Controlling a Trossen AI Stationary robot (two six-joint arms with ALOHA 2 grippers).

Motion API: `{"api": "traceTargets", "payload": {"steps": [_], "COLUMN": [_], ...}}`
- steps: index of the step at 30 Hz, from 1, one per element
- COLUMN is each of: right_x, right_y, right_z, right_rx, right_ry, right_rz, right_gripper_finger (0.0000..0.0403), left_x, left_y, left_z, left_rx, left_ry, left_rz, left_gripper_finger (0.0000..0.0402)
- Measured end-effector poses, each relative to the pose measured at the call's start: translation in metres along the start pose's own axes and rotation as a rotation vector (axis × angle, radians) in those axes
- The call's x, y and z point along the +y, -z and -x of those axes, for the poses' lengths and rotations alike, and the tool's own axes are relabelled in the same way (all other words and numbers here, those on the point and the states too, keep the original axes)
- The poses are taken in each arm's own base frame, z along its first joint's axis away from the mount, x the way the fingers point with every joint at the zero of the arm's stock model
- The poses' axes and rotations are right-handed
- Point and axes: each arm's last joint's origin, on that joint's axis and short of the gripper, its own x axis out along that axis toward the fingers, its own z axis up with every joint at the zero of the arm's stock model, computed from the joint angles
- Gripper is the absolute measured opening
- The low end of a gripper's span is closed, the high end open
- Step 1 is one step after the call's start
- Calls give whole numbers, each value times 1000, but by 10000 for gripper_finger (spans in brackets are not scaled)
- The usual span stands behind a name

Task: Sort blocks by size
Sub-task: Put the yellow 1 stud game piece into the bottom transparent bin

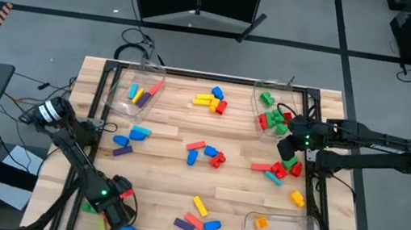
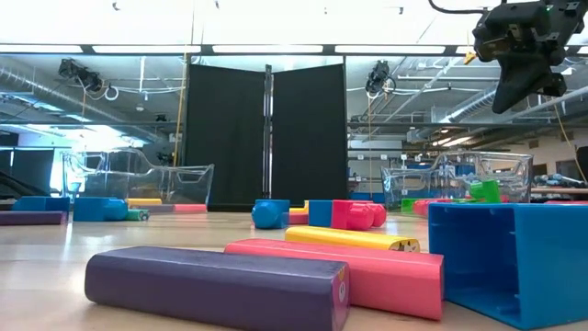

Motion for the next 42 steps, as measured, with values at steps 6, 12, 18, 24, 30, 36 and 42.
{"api": "traceTargets", "payload": {"steps": [6,12,18,24,30,36,42], "right_x": [0,0,0,0,0,0,0], "right_y": [0,0,0,0,0,0,0], "right_z": [0,0,0,0,0,0,0], "right_rx": [0,0,0,0,0,0,0], "right_ry": [0,0,0,0,0,0,0], "right_rz": [0,0,0,0,0,11,19], "right_gripper_finger": [21,25,14,22,24,13,22], "left_x": [-4,-10,-11,-10,-11,-9,-9], "left_y": [-8,-19,-27,-26,-24,-23,-27], "left_z": [-1,1,2,2,2,2,3], "left_rx": [4,-57,-103,-39,4,41,79], "left_ry": [3,61,62,42,32,-9,-30], "left_rz": [124,194,175,253,455,569,616], "left_gripper_finger": [363,363,356,351,351,351,351]}}
